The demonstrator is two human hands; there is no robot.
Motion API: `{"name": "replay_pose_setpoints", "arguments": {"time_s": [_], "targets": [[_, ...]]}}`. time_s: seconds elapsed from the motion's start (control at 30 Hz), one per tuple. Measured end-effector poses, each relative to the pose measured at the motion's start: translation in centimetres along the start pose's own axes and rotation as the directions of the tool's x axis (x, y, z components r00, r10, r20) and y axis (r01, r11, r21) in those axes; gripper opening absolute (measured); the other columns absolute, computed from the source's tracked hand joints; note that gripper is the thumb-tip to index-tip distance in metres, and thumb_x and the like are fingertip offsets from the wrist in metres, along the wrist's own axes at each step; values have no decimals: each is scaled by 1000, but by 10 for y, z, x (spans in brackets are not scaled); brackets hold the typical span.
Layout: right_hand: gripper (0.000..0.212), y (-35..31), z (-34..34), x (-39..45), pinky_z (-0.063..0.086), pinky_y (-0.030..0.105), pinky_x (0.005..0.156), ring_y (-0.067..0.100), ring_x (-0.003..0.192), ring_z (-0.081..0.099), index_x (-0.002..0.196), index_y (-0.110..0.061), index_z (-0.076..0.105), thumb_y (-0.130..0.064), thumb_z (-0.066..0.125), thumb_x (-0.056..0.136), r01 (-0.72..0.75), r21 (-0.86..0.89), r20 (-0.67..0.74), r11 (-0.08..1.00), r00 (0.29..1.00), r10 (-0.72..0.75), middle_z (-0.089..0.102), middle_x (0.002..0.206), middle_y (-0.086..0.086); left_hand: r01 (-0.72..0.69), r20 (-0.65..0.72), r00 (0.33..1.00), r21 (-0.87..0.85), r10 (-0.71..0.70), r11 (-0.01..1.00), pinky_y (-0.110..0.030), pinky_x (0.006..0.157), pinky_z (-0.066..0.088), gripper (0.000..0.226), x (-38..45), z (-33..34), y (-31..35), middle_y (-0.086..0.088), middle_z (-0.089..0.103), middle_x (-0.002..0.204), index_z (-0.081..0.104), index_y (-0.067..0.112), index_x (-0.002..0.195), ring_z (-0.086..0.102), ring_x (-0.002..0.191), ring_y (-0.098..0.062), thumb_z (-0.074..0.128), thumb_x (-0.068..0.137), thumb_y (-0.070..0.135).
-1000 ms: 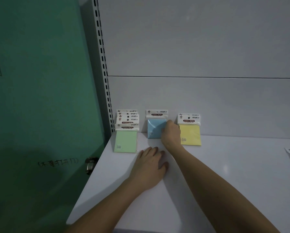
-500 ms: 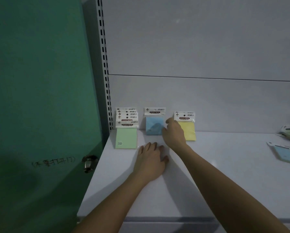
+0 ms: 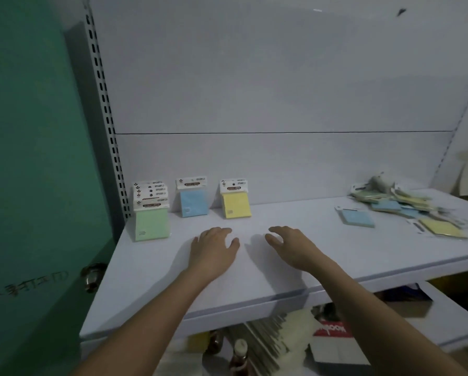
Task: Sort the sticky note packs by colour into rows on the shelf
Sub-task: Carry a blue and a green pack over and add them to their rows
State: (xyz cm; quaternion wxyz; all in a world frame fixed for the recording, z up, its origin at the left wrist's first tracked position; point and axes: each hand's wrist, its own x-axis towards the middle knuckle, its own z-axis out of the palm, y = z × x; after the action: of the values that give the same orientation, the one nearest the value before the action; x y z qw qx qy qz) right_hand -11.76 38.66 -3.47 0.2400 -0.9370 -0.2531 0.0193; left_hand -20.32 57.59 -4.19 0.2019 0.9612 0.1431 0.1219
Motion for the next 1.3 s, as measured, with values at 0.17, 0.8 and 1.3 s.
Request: {"name": "replay_pose_setpoints", "arguments": {"time_s": [0.17,0.8,1.3], "targets": [[53,71,-40,-34,36,41,109,21,132,44,141,-25,46,-53,35,98,31,36,-61,999,998,-29,47,147,-1,-95,35,995,-64,97,993,-37,113,30,50,-30,28,98,7,41,150,44,30,140,35,137,-17,39,95,50],[48,306,-166,-46,35,37,108,17,134,40,140,-22,45,-45,40,99,11,116,-54,993,999,-5,45,146,-2,32,121,993,-137,-15,990,-37,103,39,44,20,149,329,2,49,138,46,28,135,43,128,-19,48,92,35],[29,350,-196,161,39,34,83,35,108,54,106,0,64,-17,44,95,34,-78,-190,996,981,-48,61,115,19,297,151,950,-149,-275,943,-34,89,41,53,203,200,339,-8,47,121,46,11,118,41,120,-26,70,79,37]]}}
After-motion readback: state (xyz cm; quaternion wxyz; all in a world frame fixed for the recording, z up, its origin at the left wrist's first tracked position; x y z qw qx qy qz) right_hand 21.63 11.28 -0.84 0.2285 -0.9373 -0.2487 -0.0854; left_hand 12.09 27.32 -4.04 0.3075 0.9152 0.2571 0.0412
